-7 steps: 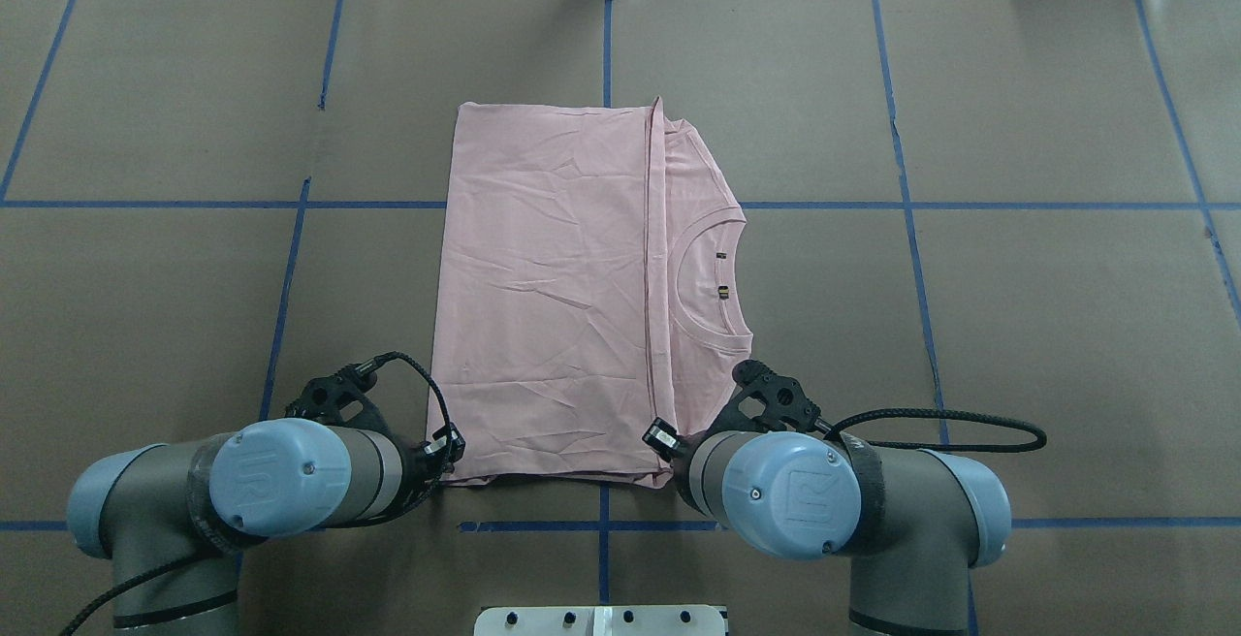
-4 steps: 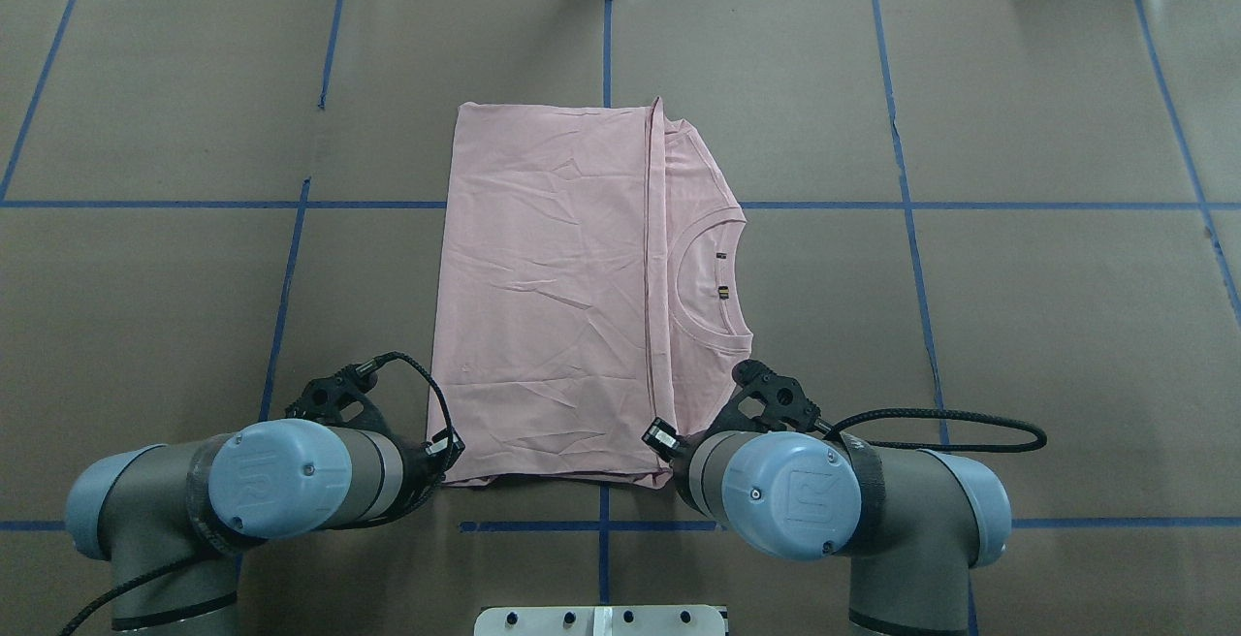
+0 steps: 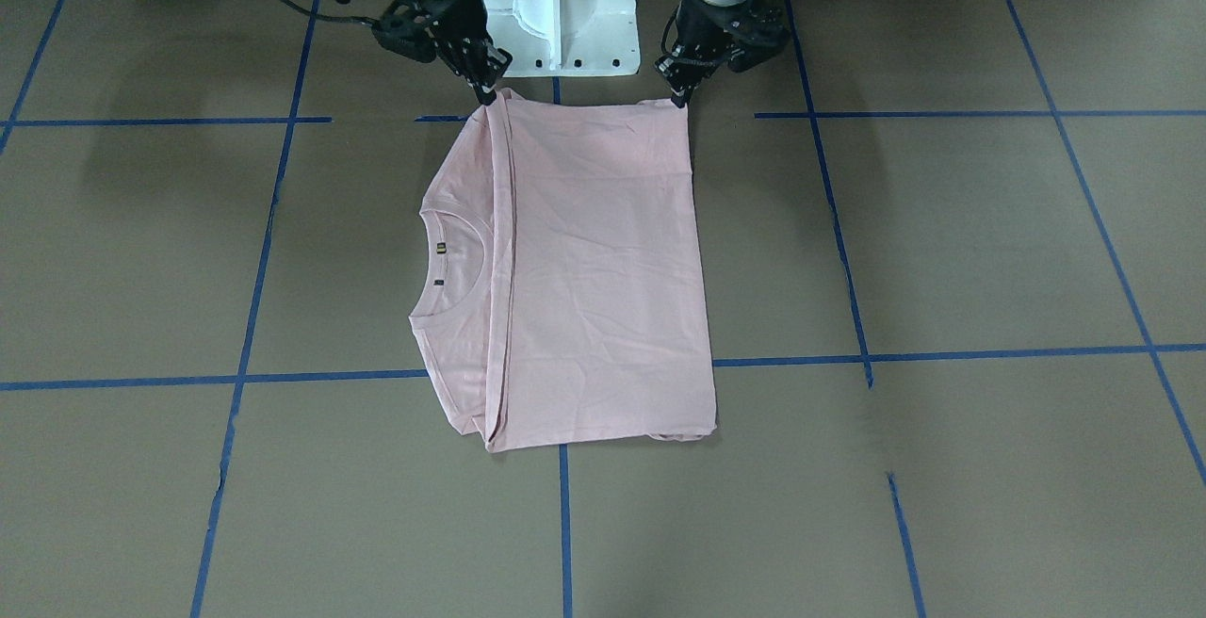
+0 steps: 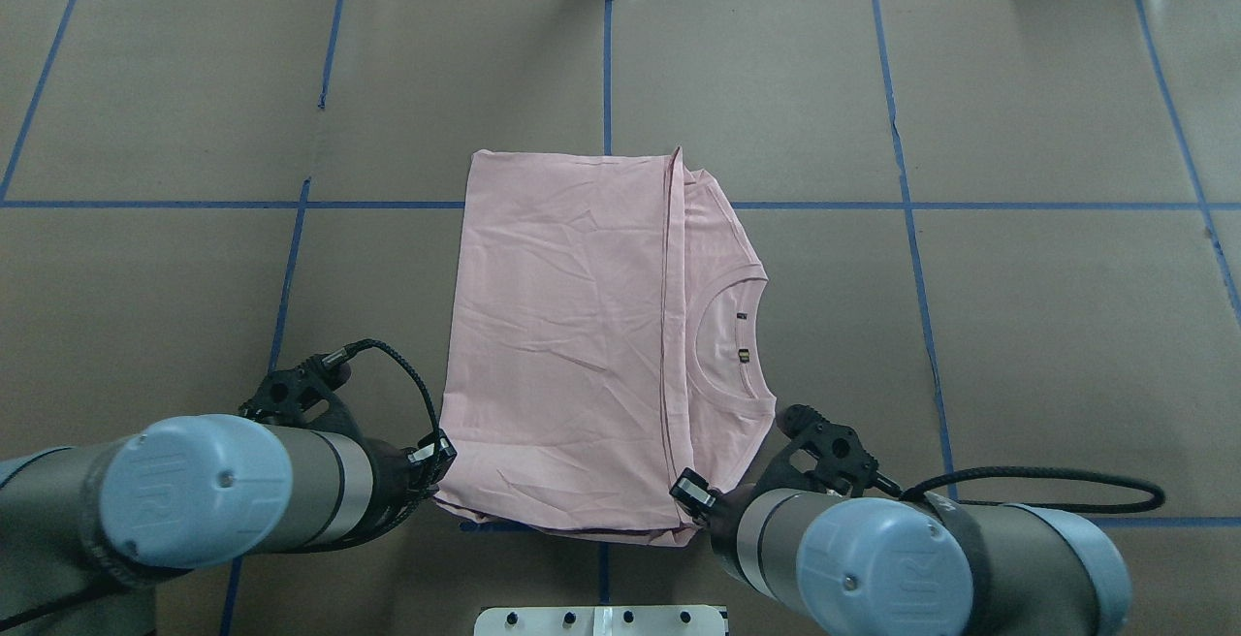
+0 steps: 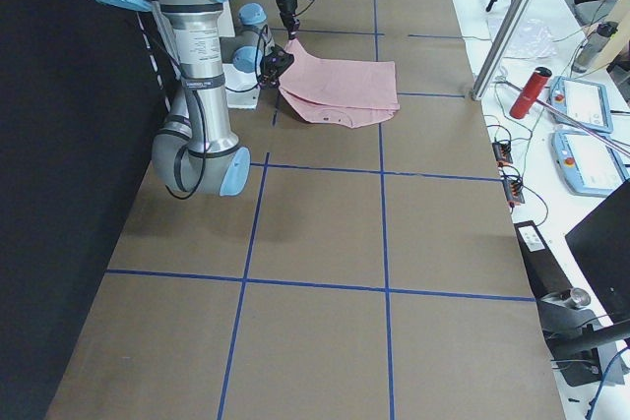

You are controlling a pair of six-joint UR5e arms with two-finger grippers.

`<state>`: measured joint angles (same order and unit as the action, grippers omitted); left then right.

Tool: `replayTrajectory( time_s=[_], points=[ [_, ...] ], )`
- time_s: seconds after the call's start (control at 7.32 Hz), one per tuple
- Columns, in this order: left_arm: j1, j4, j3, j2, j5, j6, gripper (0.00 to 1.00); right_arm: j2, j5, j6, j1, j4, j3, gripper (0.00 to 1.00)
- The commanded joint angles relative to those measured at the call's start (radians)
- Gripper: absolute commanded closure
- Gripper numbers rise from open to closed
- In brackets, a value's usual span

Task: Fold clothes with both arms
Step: 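Lift the near edge with both grippers and fold it over toward the far edge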

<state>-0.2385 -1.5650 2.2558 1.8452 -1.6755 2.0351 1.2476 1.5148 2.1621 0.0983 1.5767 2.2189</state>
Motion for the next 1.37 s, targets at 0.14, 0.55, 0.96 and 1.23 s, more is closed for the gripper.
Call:
replayTrajectory(
  time_s=[0.14,0.55,0.96,1.23],
  points=[
    [-0.085,0.073,0.062,0.089,-0.023,-0.013,1.00,-0.040,0.022,-0.040,0.108,0.112,0.079,1.00],
    [-0.211,0.065,-0.131,0.202,-0.020,-0.160,1.00,-0.219,0.126,-0.201,0.356,0.103,-0.173,1.00],
    [-0.327,-0.094,-0.384,0.297,-0.017,-0.266,1.00,-0.357,0.189,-0.261,0.478,0.101,-0.422,1.00],
    [-0.343,-0.157,-0.441,0.299,0.000,-0.285,1.00,-0.399,0.193,-0.286,0.494,0.091,-0.501,1.00]
  ],
)
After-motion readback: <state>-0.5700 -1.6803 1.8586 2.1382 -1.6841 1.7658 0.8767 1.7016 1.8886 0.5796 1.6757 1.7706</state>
